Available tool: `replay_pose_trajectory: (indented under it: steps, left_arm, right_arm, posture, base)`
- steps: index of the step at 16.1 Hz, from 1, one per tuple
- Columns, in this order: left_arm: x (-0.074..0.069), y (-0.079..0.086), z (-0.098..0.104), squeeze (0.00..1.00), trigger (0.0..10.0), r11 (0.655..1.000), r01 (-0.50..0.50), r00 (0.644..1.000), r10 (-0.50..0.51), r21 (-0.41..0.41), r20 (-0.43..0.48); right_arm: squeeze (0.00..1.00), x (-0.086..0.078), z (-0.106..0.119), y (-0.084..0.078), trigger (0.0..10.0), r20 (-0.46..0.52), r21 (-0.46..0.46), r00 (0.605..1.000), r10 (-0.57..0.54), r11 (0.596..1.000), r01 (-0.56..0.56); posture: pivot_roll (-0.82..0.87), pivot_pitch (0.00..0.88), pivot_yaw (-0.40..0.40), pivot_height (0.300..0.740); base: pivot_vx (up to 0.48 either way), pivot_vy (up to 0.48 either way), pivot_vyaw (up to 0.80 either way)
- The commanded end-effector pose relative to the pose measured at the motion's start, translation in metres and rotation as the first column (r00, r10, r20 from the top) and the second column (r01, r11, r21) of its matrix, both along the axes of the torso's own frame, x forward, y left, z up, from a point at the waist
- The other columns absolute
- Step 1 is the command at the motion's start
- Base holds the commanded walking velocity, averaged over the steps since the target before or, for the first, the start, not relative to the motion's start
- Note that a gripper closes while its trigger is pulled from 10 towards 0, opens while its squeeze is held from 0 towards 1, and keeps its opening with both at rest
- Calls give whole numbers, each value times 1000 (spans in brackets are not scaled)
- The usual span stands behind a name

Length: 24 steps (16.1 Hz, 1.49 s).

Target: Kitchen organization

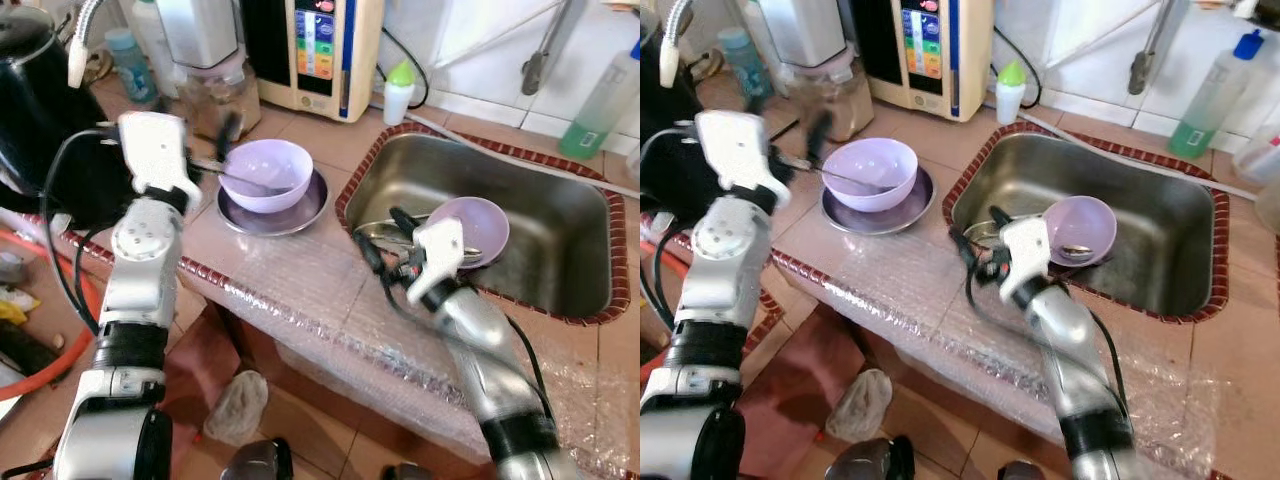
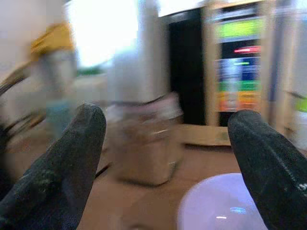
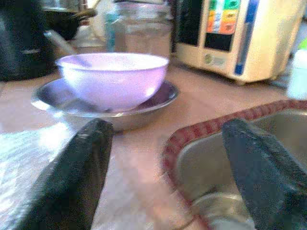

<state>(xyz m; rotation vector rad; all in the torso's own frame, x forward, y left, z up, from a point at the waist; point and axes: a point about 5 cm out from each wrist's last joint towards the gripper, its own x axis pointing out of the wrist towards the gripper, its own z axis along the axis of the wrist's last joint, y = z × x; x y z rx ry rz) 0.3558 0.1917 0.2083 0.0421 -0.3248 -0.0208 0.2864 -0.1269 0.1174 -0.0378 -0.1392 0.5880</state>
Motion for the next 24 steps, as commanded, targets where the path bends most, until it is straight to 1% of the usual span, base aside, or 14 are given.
replay_pose_trajectory:
  steps: [1, 2, 4, 6, 7, 8, 9, 10, 11, 12, 13, 15, 18, 24]
  left_arm:
    - [3, 4, 2, 1000, 10000, 999, -30, 999, 30, -39, -11]
    - [4, 11, 0, 1000, 10000, 993, -76, 997, 73, -95, -35]
    - [8, 20, -6, 1000, 10000, 972, -131, 989, 115, -193, -94]
    - [12, 22, -13, 1000, 10000, 949, -144, 983, 105, -279, -148]
    - [15, 20, -17, 937, 10000, 938, -136, 981, 81, -320, -177]
    - [17, 19, -19, 416, 10000, 931, -131, 979, 68, -341, -192]
    - [19, 16, -21, 0, 10000, 924, -115, 977, 40, -365, -208]
    - [22, 8, -24, 0, 10000, 899, -82, 974, -18, -429, -225]
    - [24, 3, -26, 0, 10000, 884, -60, 971, -57, -464, -233]
    - [26, -4, -28, 0, 2824, 851, -41, 965, -102, -523, -242]
    - [28, -6, -29, 0, 0, 834, -35, 961, -123, -551, -248]
    - [30, -7, -27, 0, 0, 820, -24, 959, -143, -573, -244]
    - [32, -4, -24, 0, 0, 813, -12, 959, -156, -582, -237]
    - [32, 4, -24, 0, 0, 799, -52, 956, -132, -599, -260]
  right_arm:
    - [1000, -3, 5, 1, 10000, 3, 0, 1000, 19, 1000, -19]
    - [0, -10, 4, 1, 10000, -8, -11, 1000, 22, 1000, -22]
    - [0, -21, 5, 4, 10000, -43, -17, 998, 49, 999, -49]
    - [0, -31, 9, 14, 10000, -58, -5, 992, 112, 994, -113]
    - [0, -38, 14, 21, 10000, -64, 5, 984, 169, 986, -169]
    - [0, -41, 17, 25, 10000, -64, 8, 978, 196, 981, -196]
    - [0, -44, 20, 28, 10000, -62, 8, 976, 211, 977, -211]
    - [0, -49, 28, 31, 10000, -59, 8, 973, 222, 975, -222]
    - [0, -50, 32, 32, 10000, -57, 9, 973, 223, 975, -223]
    - [0, -50, 35, 33, 10000, -50, 10, 973, 226, 974, -226]
    - [0, -51, 38, 34, 10000, -51, 11, 972, 229, 973, -229]
    - [0, -51, 46, 38, 10000, -38, 20, 967, 253, 967, -252]
    - [0, -48, 60, 42, 10000, -20, 44, 952, 306, 951, -305]
    - [0, -40, 61, 42, 10000, -14, 22, 954, 301, 954, -300]
  posture:
    - [-56, 102, 44, 740]
    - [-68, 118, 33, 740]
    - [-85, 137, 19, 740]
    - [-101, 157, 5, 740]
    - [-104, 166, -2, 740]
    - [-109, 171, -6, 740]
    - [-118, 180, -10, 740]
    - [-127, 187, -15, 740]
    - [-134, 191, -18, 740]
    - [-136, 191, -18, 740]
    - [-137, 190, -17, 740]
    - [-137, 190, -17, 740]
    - [-126, 171, -10, 740]
    - [-109, 150, -7, 740]
  base:
    - [0, 0, 0]
    - [0, 0, 0]
    - [0, 0, 0]
    - [0, 0, 0]
    - [0, 0, 0]
    - [0, 0, 0]
    - [0, 0, 0]
    - [0, 0, 0]
    - [0, 0, 0]
    - [0, 0, 0]
    - [0, 0, 0]
    - [0, 0, 0]
    - [0, 0, 0]
    - [0, 0, 0]
